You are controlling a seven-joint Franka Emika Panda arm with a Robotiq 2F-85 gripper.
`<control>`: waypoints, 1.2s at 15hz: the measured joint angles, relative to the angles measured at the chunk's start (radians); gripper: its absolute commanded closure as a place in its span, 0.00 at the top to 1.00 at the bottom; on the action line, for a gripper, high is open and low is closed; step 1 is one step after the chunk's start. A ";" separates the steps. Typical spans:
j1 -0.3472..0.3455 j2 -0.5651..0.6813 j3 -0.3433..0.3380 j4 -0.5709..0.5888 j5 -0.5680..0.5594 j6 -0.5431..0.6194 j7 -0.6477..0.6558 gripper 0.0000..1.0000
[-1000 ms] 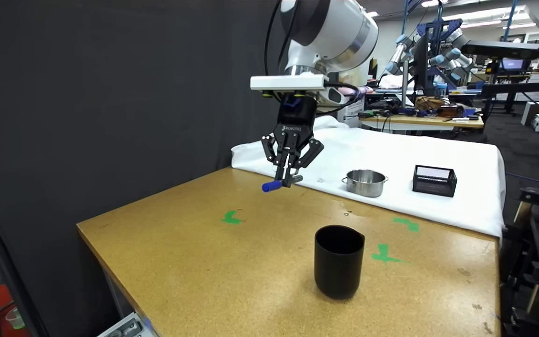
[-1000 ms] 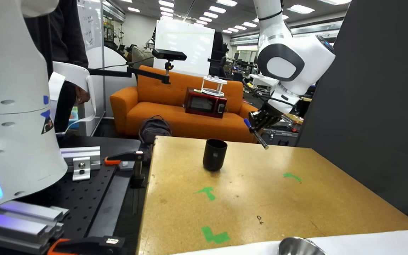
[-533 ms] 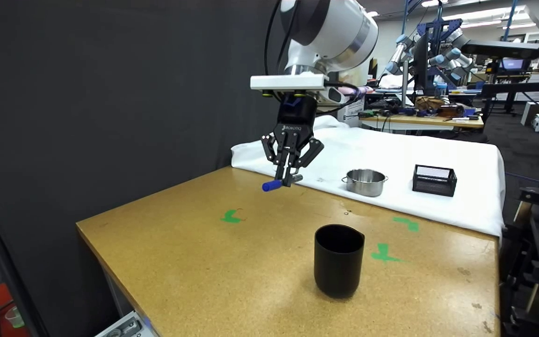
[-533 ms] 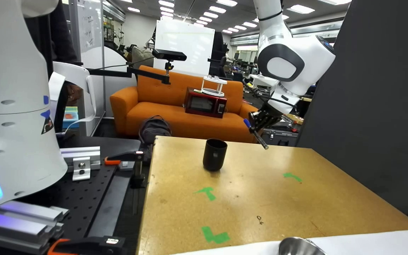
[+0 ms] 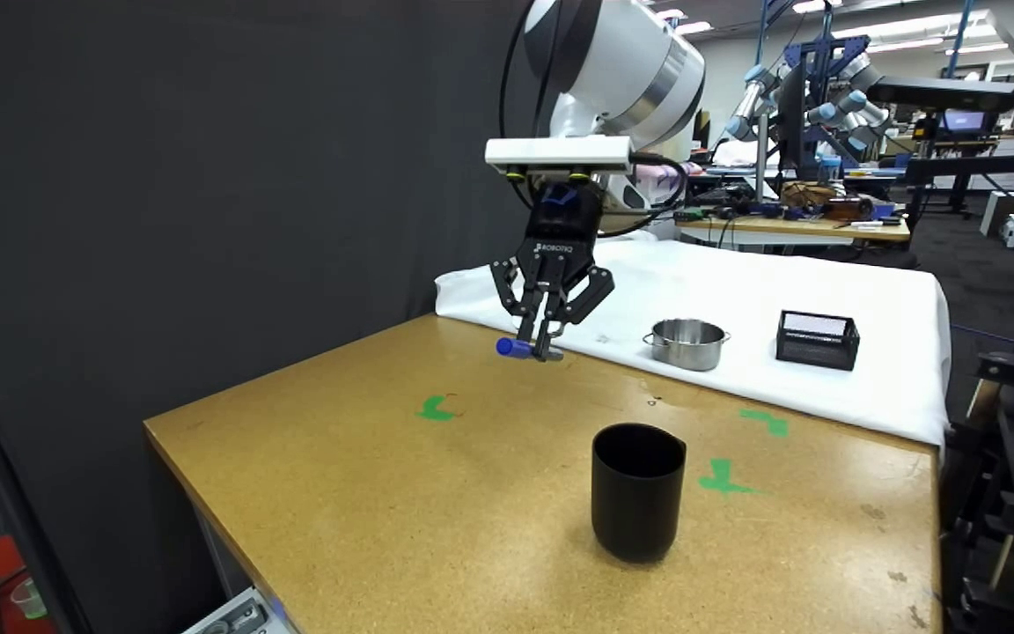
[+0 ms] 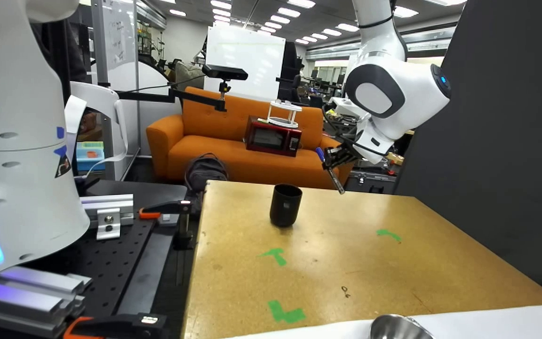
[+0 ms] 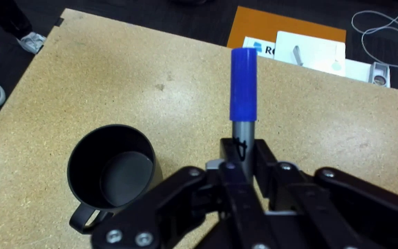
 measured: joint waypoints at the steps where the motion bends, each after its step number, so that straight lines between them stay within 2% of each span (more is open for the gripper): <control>1: -0.005 -0.002 -0.004 -0.001 0.027 -0.026 -0.026 0.04; 4: -0.018 -0.030 -0.025 -0.023 0.099 -0.121 -0.094 0.04; 8: -0.018 -0.115 -0.048 -0.131 0.154 -0.220 -0.159 0.04; 13: -0.011 -0.149 -0.068 -0.268 0.173 -0.258 -0.242 0.04; 18: 0.004 -0.147 -0.071 -0.298 0.181 -0.300 -0.318 0.04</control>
